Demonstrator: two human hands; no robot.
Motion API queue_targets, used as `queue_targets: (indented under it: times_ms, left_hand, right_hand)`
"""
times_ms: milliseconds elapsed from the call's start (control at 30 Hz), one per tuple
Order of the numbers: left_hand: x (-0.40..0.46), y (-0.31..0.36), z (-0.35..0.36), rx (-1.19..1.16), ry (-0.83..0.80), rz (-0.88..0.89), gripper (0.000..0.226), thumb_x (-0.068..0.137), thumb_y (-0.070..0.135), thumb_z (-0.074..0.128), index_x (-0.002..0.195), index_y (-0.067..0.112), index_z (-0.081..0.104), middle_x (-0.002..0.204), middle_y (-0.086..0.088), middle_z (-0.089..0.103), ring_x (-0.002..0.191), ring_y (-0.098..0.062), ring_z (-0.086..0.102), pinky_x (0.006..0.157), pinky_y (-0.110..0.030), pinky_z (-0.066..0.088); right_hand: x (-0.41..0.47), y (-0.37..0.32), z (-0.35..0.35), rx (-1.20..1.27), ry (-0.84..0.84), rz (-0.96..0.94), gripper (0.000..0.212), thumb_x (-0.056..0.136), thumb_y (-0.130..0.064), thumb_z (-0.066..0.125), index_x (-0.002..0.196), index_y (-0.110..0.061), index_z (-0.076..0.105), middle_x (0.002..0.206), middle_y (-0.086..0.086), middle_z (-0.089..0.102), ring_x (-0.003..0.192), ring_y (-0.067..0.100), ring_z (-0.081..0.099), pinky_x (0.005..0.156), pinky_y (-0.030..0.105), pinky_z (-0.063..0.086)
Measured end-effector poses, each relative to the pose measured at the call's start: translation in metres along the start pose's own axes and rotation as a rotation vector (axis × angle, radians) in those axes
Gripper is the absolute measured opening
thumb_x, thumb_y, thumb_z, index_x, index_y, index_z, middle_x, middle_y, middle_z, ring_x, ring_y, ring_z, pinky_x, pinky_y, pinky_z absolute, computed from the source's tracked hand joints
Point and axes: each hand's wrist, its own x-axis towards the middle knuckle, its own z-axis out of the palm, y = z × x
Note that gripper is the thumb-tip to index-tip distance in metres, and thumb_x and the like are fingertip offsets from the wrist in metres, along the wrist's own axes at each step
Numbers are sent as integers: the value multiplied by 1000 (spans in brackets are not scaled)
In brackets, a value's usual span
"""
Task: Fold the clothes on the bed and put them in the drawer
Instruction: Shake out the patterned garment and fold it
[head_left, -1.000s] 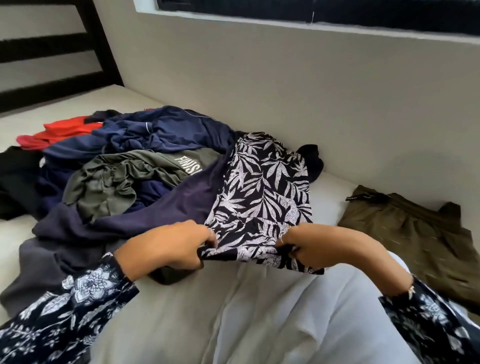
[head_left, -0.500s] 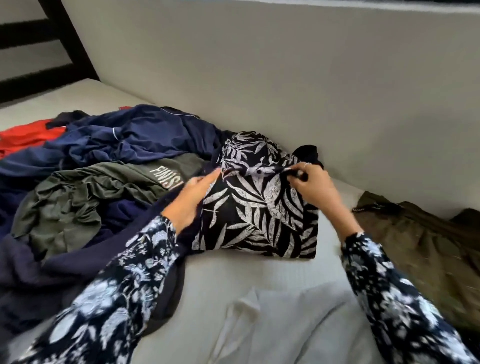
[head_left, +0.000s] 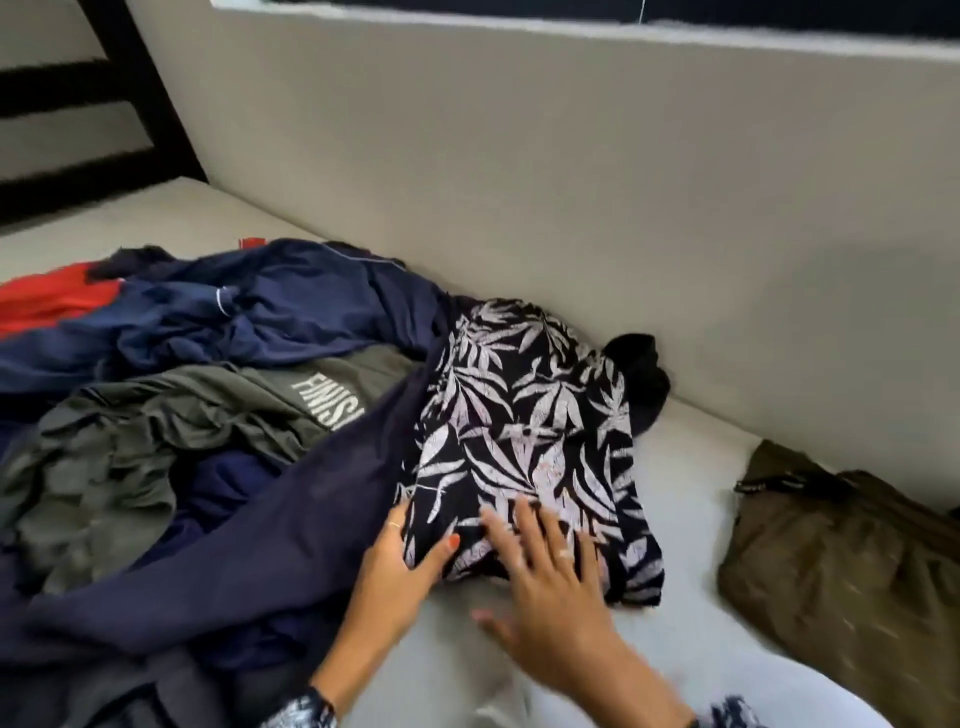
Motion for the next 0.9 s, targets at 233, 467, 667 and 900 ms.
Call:
queue_targets:
  times_ms: [233,467,667,900]
  left_hand:
    - [21,15,10,358,-17,-189,47,93,37,57,136,25,42,129,-5,61,120,-30,55,95,-34,45]
    - [17,69,-18,402,-206,-134,57,90,38,60,135,14,34,131,-7,56,119,-23,54,93,-23,42]
    - [0,98,-64,659,-226,12,61,83,60,58,129,21,52,128,-2,60,118,-22,56,100,-32,43]
    - [-12,106,-50,394,-549,360,26,99,35,47,115,32,67,132,11,58,127,2,44,106,-13,30]
  right_hand:
    - [14,10,40,-172,197,-5,127,48,-44,86,153,-32,16,149,11,40,134,32,38,105,55,25]
    - [1,0,-17,-229,256,-23,98,26,-25,89,117,-17,54,62,-6,65,43,11,59,37,24,44]
    - [-51,-30,-88,-331,134,-193,51,71,-27,44,121,-29,52,87,2,71,77,27,69,66,38,57]
    - [-91,-52,-125,-271,-54,-374,49,80,-29,54,128,-32,49,99,7,69,91,31,63,59,22,38]
